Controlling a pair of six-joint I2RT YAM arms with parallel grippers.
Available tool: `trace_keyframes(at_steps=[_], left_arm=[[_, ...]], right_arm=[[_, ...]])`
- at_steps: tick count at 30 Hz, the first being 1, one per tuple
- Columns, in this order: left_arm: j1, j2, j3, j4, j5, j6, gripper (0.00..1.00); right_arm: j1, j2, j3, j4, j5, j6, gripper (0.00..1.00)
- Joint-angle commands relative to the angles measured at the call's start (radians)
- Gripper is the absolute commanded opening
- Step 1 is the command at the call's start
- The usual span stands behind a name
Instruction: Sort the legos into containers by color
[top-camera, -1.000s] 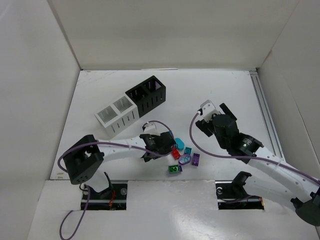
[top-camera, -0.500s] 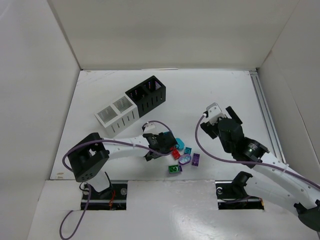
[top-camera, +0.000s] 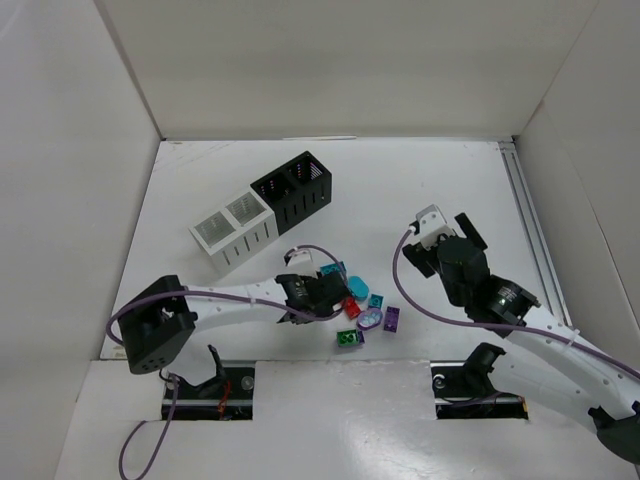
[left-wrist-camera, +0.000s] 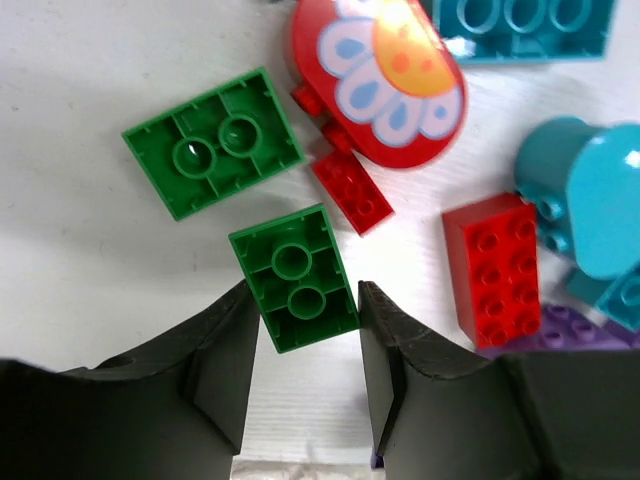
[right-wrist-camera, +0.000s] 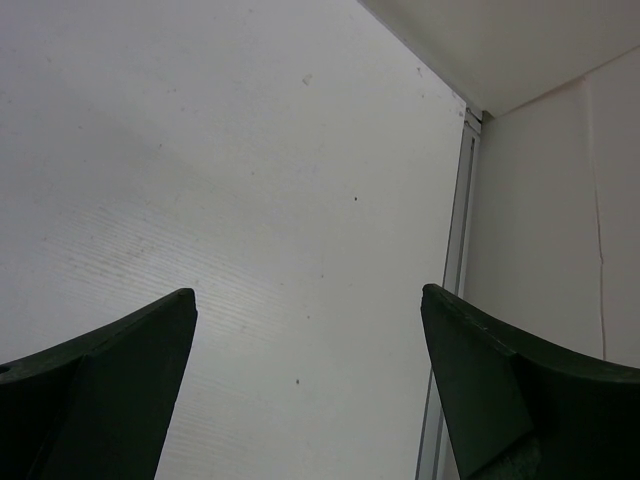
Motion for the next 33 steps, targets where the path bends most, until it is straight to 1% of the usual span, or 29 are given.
trace_keyframes(at_steps=[1, 3, 4, 5, 6, 9, 10, 12, 13, 14, 15, 16, 17, 18, 20, 21, 22, 24, 25, 29, 30, 31, 33], left_arm=[[-0.032, -0.054, 0.024, -0.029, -0.032, 0.063, 0.23], [-0.041, -0.091, 0.045, -0.029, -0.059, 0.107, 0.23], [-0.041, -0.108, 0.065, -0.029, -0.07, 0.132, 0.21], [-0.041, -0.128, 0.066, -0.016, -0.084, 0.193, 0.21], [-0.041, -0.178, 0.082, 0.006, -0.121, 0.221, 0.21], [0.04, -0.29, 0.096, 0.069, -0.121, 0.376, 0.21], [0.121, -0.318, 0.096, 0.086, -0.121, 0.406, 0.21], [0.212, -0.368, 0.087, 0.097, -0.121, 0.446, 0.21], [0.259, -0.413, 0.078, 0.13, -0.107, 0.486, 0.21], [0.351, -0.431, 0.078, 0.145, -0.107, 0.496, 0.21], [0.397, -0.447, 0.067, 0.162, -0.107, 0.508, 0.21], [0.442, -0.471, 0.052, 0.184, -0.077, 0.529, 0.21], [0.485, -0.471, 0.043, 0.226, -0.076, 0.545, 0.21], [0.573, -0.482, 0.043, 0.238, -0.055, 0.566, 0.21], [0.65, -0.482, 0.043, 0.27, -0.002, 0.597, 0.21], [0.707, -0.47, 0.043, 0.27, -0.001, 0.597, 0.21], [0.735, -0.47, 0.043, 0.284, 0.008, 0.612, 0.21], [0.793, -0.435, 0.043, 0.274, 0.031, 0.612, 0.21], [0.841, -0.435, 0.043, 0.274, 0.042, 0.612, 0.21], [0.888, -0.424, 0.03, 0.274, 0.054, 0.612, 0.21], [0.889, -0.424, 0.021, 0.262, 0.054, 0.612, 0.21], [0.889, -0.424, 0.021, 0.262, 0.04, 0.602, 0.21], [0.889, -0.424, 0.012, 0.25, 0.04, 0.602, 0.26]], right_arm=[[-0.001, -0.014, -0.002, 0.008, 0.024, 0.019, 0.98], [-0.001, -0.014, -0.002, 0.008, 0.024, 0.019, 0.98], [-0.001, -0.014, -0.002, 0.017, 0.024, 0.019, 0.98], [-0.001, -0.005, -0.002, 0.017, 0.024, 0.019, 0.99], [-0.001, -0.005, -0.002, 0.017, 0.01, 0.019, 0.99], [-0.001, 0.004, -0.002, 0.045, -0.021, -0.014, 0.99], [-0.001, 0.004, -0.002, 0.056, -0.045, -0.024, 0.99], [-0.01, 0.015, -0.002, 0.073, -0.07, -0.059, 0.99], [-0.01, 0.027, -0.002, 0.082, -0.082, -0.059, 0.99], [-0.01, 0.027, -0.002, 0.092, -0.082, -0.059, 0.99], [-0.01, 0.052, -0.002, 0.093, -0.082, -0.07, 0.99], [-0.01, 0.061, -0.002, 0.105, -0.082, -0.07, 0.99], [-0.01, 0.072, -0.002, 0.105, -0.094, -0.082, 0.99], [-0.01, 0.082, 0.01, 0.114, -0.105, -0.082, 0.99], [-0.01, 0.113, 0.035, 0.114, -0.135, -0.108, 0.99], [-0.01, 0.122, 0.035, 0.125, -0.151, -0.108, 0.99], [-0.01, 0.141, 0.046, 0.125, -0.166, -0.134, 0.99], [-0.01, 0.159, 0.046, 0.139, -0.204, -0.134, 0.99], [-0.01, 0.17, 0.056, 0.148, -0.205, -0.145, 0.99], [-0.01, 0.233, 0.087, 0.148, -0.26, -0.175, 0.99], [-0.01, 0.242, 0.087, 0.158, -0.312, -0.217, 0.99], [-0.01, 0.242, 0.087, 0.159, -0.35, -0.217, 0.99], [-0.01, 0.276, 0.096, 0.188, -0.439, -0.293, 0.99]])
